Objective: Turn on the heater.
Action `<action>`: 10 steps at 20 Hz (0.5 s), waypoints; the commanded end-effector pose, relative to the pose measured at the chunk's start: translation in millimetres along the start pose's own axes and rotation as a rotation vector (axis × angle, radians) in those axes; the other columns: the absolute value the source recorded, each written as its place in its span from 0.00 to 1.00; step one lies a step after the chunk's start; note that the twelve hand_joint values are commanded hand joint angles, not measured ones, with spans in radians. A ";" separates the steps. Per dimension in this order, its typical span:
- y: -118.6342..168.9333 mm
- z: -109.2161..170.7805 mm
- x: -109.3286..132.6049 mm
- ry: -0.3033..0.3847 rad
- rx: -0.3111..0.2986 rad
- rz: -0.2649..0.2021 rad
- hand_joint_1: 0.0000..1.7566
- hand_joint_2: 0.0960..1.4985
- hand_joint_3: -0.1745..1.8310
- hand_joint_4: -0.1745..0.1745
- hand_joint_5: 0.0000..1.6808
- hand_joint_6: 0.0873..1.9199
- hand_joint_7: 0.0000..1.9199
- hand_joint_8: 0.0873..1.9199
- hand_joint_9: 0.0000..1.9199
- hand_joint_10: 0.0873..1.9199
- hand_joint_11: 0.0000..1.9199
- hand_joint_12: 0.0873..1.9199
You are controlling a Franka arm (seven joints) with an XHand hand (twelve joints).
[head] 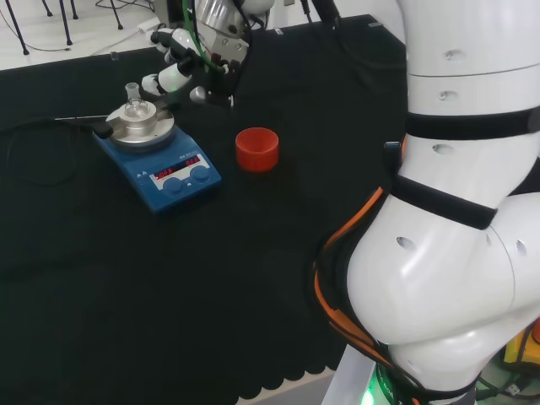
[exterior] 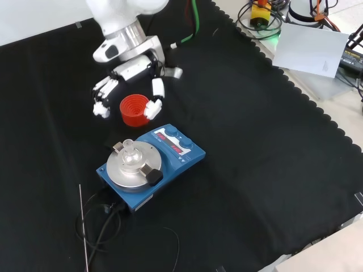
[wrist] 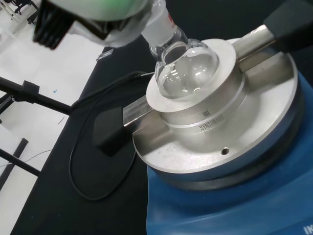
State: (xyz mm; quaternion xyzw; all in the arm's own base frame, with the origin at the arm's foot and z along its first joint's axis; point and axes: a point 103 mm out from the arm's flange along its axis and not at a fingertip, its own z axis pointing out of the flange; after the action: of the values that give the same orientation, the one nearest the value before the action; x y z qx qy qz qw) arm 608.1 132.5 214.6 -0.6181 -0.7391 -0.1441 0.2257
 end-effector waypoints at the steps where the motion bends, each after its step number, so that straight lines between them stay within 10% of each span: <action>1: -27.9 -23.8 -0.2 -0.033 -0.035 0.012 0.51 0.32 0.43 0.56 0.17 0.00 0.10 0.28 0.21 0.32 0.01 0.71; 10: -70.5 -42.8 5.1 -0.127 -0.018 0.031 0.52 0.33 0.43 0.57 0.18 0.00 0.14 0.29 0.23 0.32 0.06 0.73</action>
State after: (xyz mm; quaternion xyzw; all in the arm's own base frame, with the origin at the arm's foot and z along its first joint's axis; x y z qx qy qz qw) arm 572.3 117.1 242.3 -0.6288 -0.7392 -0.1341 0.2004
